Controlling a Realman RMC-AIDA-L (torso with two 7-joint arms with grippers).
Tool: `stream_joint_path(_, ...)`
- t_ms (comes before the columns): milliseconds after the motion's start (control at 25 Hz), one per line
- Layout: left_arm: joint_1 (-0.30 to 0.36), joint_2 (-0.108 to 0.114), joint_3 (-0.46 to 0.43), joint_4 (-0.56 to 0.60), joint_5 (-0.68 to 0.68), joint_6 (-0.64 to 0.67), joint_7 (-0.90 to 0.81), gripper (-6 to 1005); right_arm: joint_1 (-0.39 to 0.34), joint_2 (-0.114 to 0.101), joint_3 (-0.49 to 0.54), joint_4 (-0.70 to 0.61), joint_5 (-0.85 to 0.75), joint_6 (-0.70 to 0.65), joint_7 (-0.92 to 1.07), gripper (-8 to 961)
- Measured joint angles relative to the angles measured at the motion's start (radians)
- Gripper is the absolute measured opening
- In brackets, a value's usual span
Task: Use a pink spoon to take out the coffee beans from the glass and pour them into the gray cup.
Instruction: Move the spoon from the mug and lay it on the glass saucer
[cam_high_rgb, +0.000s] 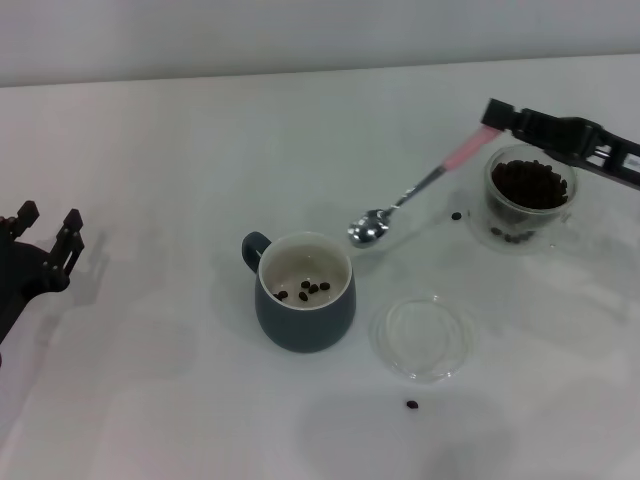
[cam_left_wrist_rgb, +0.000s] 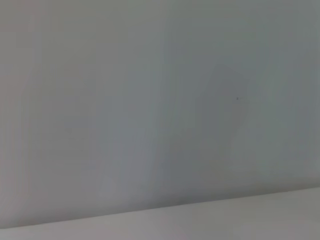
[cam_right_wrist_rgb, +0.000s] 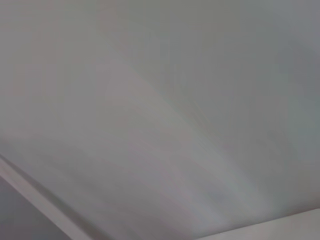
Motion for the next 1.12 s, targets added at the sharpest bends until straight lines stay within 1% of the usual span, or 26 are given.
stream_joint_path(120, -0.002, 0.000, 0.000, 0.000, 0.000, 0.000, 0.000, 521, -0.019, -0.019, -0.008, -0.004, -0.002, 0.011, -0.021, 145)
stream_joint_path(320, -0.009, 0.000, 0.000, 0.000, 0.000, 0.000, 0.000, 522, -0.036, -0.037, -0.017, -0.007, -0.032, 0.024, -0.046, 145)
stream_joint_path(440, -0.013, 0.000, 0.000, 0.000, 0.000, 0.009, 0.000, 523, -0.037, -0.036, -0.017, -0.009, -0.074, 0.016, -0.070, 145)
stream_joint_path(600, -0.020, 0.000, 0.000, 0.000, 0.000, 0.015, 0.000, 523, -0.038, -0.025, -0.017, -0.027, -0.127, 0.006, -0.110, 145)
stream_joint_path(680, -0.021, 0.000, 0.000, 0.000, 0.000, 0.021, 0.000, 523, -0.039, -0.023, -0.019, -0.030, -0.141, -0.005, -0.117, 145)
stream_joint_path(960, -0.023, 0.000, 0.000, 0.000, 0.000, 0.029, 0.000, 522, -0.039, -0.029, -0.025, -0.031, -0.176, -0.037, -0.121, 146)
stream_joint_path(1120, -0.025, 0.000, 0.000, -0.003, 0.000, 0.037, 0.000, 522, -0.039, -0.036, -0.025, -0.031, -0.186, -0.040, -0.117, 146)
